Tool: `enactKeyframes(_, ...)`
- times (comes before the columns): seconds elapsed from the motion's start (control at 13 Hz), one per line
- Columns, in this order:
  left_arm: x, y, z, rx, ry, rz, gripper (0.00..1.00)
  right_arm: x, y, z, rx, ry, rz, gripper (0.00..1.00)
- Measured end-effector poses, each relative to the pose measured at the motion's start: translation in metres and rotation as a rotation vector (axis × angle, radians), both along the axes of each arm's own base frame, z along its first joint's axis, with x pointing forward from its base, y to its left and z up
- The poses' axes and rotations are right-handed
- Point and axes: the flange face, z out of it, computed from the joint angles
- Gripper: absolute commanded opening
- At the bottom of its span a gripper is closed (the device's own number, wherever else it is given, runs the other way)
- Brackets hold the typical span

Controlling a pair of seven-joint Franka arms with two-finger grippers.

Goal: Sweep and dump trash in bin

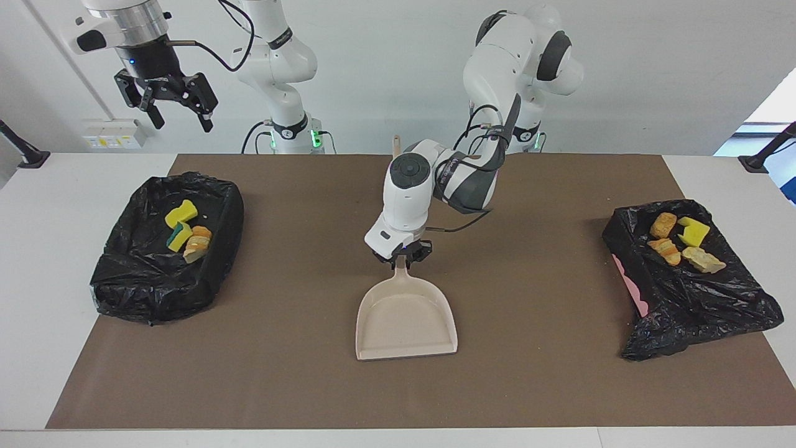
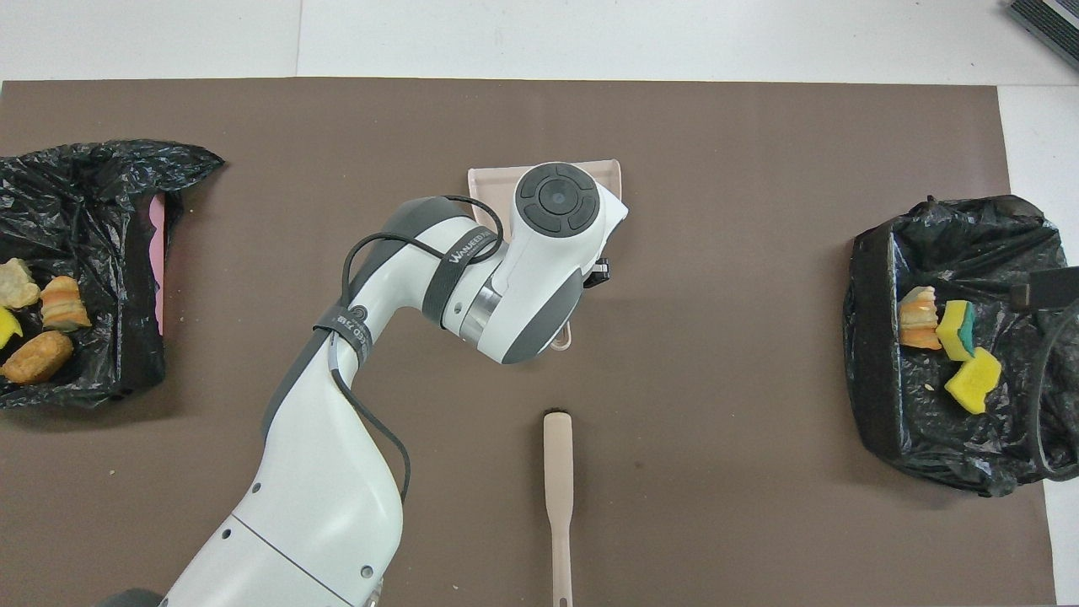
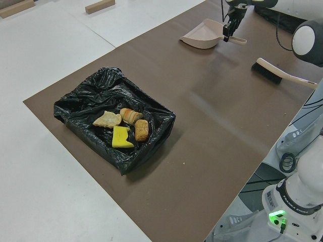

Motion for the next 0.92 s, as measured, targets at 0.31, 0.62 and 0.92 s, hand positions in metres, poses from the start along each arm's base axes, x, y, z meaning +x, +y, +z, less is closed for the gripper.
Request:
enactKeyframes(0.31, -0.001, 0.022, 0.031, -0.001, -0.024, -0.034, 1.00, -0.003, -0.002, -0.002, 0.002, 0.022, -0.003, 1.00)
enactKeyframes(0.62, -0.012, 0.122, 0.104, 0.032, -0.071, -0.054, 1.00, -0.003, 0.002, -0.001, -0.015, 0.024, 0.048, 1.00)
enactKeyframes(0.92, -0.021, 0.225, 0.154, 0.055, -0.070, -0.131, 1.00, -0.004, -0.004, -0.002, -0.032, 0.029, 0.113, 1.00)
